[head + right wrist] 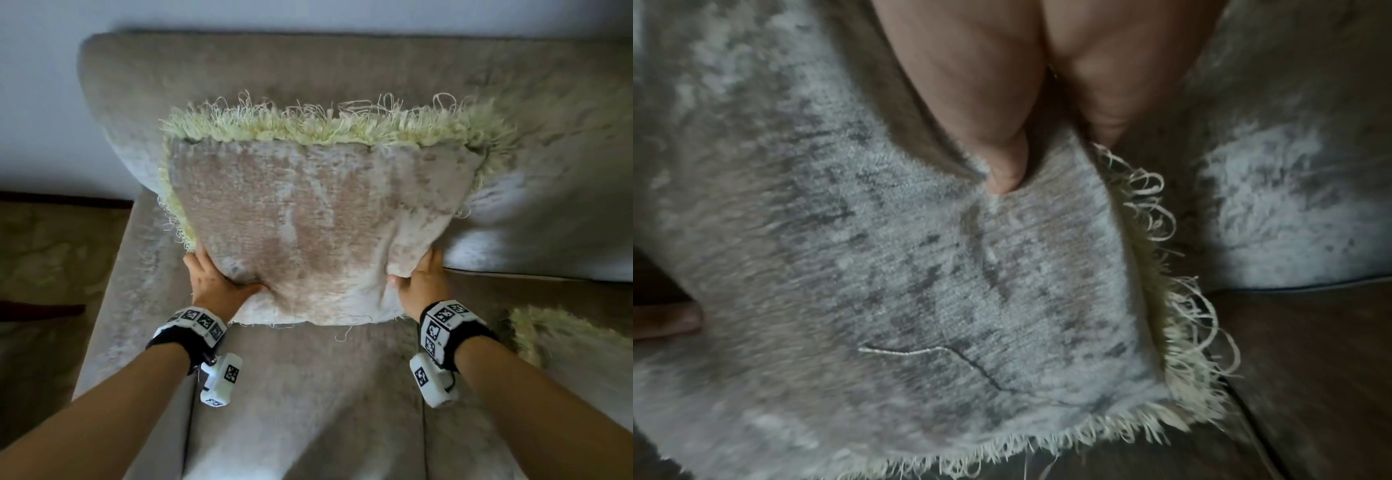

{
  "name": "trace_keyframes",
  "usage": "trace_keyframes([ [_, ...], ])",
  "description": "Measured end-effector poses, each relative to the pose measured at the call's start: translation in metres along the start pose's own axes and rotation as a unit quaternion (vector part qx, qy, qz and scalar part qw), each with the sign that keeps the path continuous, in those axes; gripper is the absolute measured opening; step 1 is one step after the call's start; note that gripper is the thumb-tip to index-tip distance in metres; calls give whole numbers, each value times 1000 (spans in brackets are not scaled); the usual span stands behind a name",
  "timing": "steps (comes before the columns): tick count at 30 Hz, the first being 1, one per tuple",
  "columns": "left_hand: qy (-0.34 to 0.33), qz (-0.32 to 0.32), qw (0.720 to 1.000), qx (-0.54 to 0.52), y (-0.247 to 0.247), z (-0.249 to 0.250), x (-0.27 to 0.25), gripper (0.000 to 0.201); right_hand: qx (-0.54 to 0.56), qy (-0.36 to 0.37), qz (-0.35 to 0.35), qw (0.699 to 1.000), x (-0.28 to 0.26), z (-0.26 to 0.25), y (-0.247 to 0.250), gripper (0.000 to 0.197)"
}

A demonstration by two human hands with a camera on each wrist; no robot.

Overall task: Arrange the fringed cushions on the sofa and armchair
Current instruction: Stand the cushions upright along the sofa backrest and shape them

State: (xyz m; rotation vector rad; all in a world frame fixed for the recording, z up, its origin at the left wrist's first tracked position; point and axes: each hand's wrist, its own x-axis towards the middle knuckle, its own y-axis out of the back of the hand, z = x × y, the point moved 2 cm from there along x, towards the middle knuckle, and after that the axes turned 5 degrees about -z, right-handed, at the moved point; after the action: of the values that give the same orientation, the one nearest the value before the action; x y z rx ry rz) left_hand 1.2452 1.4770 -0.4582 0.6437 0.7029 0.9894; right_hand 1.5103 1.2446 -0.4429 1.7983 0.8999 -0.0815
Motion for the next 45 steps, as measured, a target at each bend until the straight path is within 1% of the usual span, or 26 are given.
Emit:
trace_keyframes([
  [1, 3, -2, 1000, 3, -9, -9, 2, 138, -3, -11, -11, 1000, 4, 6, -9, 88],
  [3, 2, -11, 1000, 7, -24, -22, 2, 137, 8, -12, -19, 1000, 12, 21, -28, 89],
  [5, 2, -25, 999, 24, -33, -29, 4, 136, 17, -19, -51, 998, 17, 35, -42, 93],
  [7, -11, -32, 999, 40, -34, -37, 7, 138, 34, -24, -79, 996, 19, 43, -48, 101],
  [9, -20, -39, 998, 46, -29, -40, 10, 142, 50, -15, -78, 996, 16, 43, -44, 105],
  [11, -37, -32, 998, 50, -17, -36, 13, 140, 64, 3, -46, 997, 9, 39, -32, 110],
  [13, -66, -19, 996, 62, -2, -29, 16, 136, 91, 14, 13, 996, -2, 33, -13, 112],
  [15, -90, -21, 993, 73, 15, -23, 23, 134, 102, 34, 80, 991, -12, 26, 6, 113],
  [16, -99, -28, 992, 73, 25, -19, 27, 136, 104, 43, 95, 989, -16, 22, 16, 114],
  [18, -106, -54, 991, 68, 40, -8, 36, 140, 120, 49, 84, 988, -17, 13, 30, 119],
  [20, -106, -91, 989, 51, 49, 1, 46, 143, 176, 49, 49, 982, -13, 4, 37, 125],
  [23, -108, -148, 983, 18, 50, 4, 59, 149, 262, 69, 11, 962, -4, -7, 33, 134],
  [25, -111, -161, 981, 4, 47, 5, 66, 153, 292, 62, 13, 954, 1, -12, 24, 131],
  [27, -114, -153, 982, 6, 43, 13, 67, 151, 310, 48, 31, 949, 3, -16, 18, 125],
  [30, -144, -121, 982, 6, 40, 23, 59, 134, 308, 35, 67, 948, -3, -18, 20, 108],
  [32, -157, -107, 982, 6, 44, 25, 48, 127, 305, 23, 76, 949, -12, -16, 26, 102],
  [34, -170, -91, 981, -3, 51, 27, 37, 118, 295, 17, 86, 951, -24, -13, 34, 99],
  [38, -224, -36, 973, -29, 66, 40, 25, 105, 290, -5, 116, 950, -37, -9, 49, 99],
  [40, -212, -15, 977, -15, 65, 43, 24, 105, 283, -7, 133, 950, -35, -7, 54, 97],
  [43, -155, 14, 986, 53, 54, 44, 28, 112, 253, 17, 114, 961, -24, -1, 47, 98],
  [45, -118, -6, 988, 100, 44, 38, 33, 116, 222, 55, 93, 969, -19, 3, 37, 100],
])
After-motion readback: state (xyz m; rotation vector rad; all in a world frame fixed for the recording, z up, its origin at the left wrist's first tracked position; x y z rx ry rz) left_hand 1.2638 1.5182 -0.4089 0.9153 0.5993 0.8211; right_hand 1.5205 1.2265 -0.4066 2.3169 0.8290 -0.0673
